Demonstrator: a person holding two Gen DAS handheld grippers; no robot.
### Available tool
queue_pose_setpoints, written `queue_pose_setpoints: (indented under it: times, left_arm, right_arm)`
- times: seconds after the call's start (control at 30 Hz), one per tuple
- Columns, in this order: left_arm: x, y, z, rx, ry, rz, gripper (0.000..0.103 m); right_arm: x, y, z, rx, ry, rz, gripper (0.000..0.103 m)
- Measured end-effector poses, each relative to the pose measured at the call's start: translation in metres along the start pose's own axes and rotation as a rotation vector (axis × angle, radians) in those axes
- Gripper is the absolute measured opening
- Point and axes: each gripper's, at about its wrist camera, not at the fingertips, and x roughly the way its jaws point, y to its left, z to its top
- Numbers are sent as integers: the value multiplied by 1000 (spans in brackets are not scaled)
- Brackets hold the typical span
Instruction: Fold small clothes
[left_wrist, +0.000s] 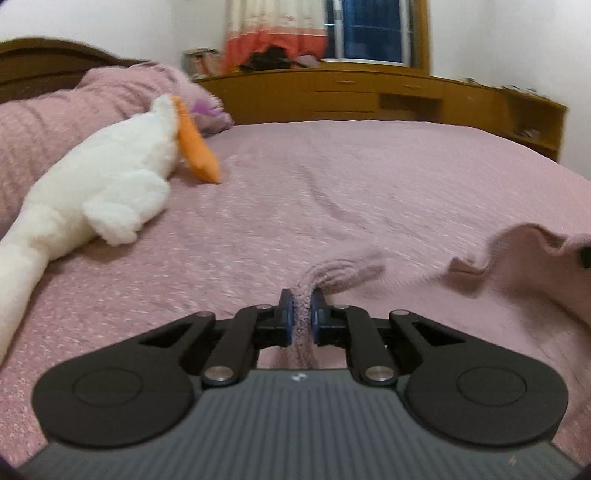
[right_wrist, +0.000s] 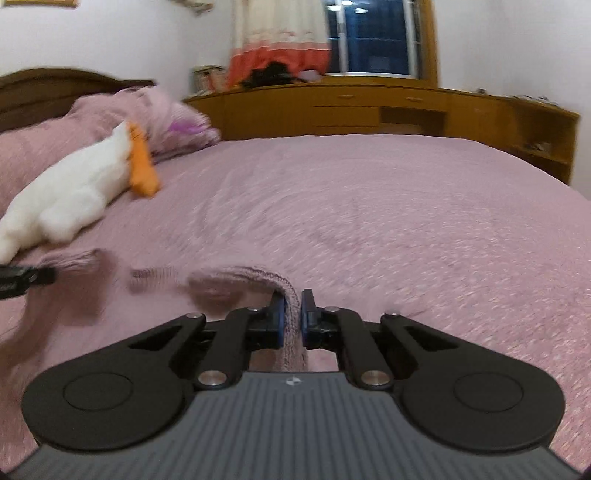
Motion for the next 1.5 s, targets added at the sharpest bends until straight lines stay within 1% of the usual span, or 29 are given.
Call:
queue_pose_setpoints:
  times: [0.07,0.17,0.3,0.37,0.43,0.57,0.63,0.67,0.7,0.77,0.83,0.9,0.93,1.0,1.07,1.1,1.13,1.23,1.4,1.5]
  left_arm:
    - [12,10,2,-30,18,9,12]
    - [28,21,-1,-56,43,28,12]
    - [46,33,-14,-98,103,52,13]
    - [50,38,-18,-115,128,45,14]
    - [53,43,-18,-120,132,42,14]
    - [58,52,-18,-137,145,21,16]
    - [60,55,-17,-147,143,20,20]
    - [60,56,-16,-150,139,24,23]
    - [59,56,-14,-150,134,35,28]
    - [57,58,-13,-151,118,73,34]
    - [56,62,-12,-162,113,96,34]
    - [57,68,-13,-192,126,91,34]
    - [57,70,-14,-205,134,85,34]
    - [58,72,-15,-216,152,85,34]
    - [60,71,-16,-211,168,102,35]
    - [60,70,-17,-205,172,106,34]
    - [60,69,-17,-199,173,105,34]
    - [61,67,-17,-178,177,109,34]
    - [63,66,-19,-178,190,111,36]
    - [60,65,-21,-169,201,127,54]
  right_arm:
    - [9,-11,8,-5,-1,-41,8]
    - [29,-26,9,1,25,-78,8]
    - [62,-42,1,-5,88,-136,8]
    - [73,-53,-3,0,121,-158,9]
    - [85,-64,-5,5,156,-166,9]
    - [99,-83,5,-20,175,-193,9]
    - [101,-88,13,-54,156,-274,9]
    - [100,-90,16,-64,148,-293,9]
    - [99,-93,19,-55,147,-294,9]
    - [90,-95,23,-19,144,-268,9]
    - [78,-90,23,-21,127,-223,10]
    - [67,-81,21,-11,130,-146,10]
    - [65,-78,16,-3,144,-106,12]
    - [66,-73,7,1,176,-65,23]
    - [72,-70,-7,-5,209,-70,41]
    - [78,-70,-16,3,225,-82,43]
    - [81,-72,-22,19,223,-88,46]
    - [82,-75,-31,49,184,-101,55]
    - [81,-85,-31,110,181,-84,60]
    - [74,-89,-31,160,176,-71,72]
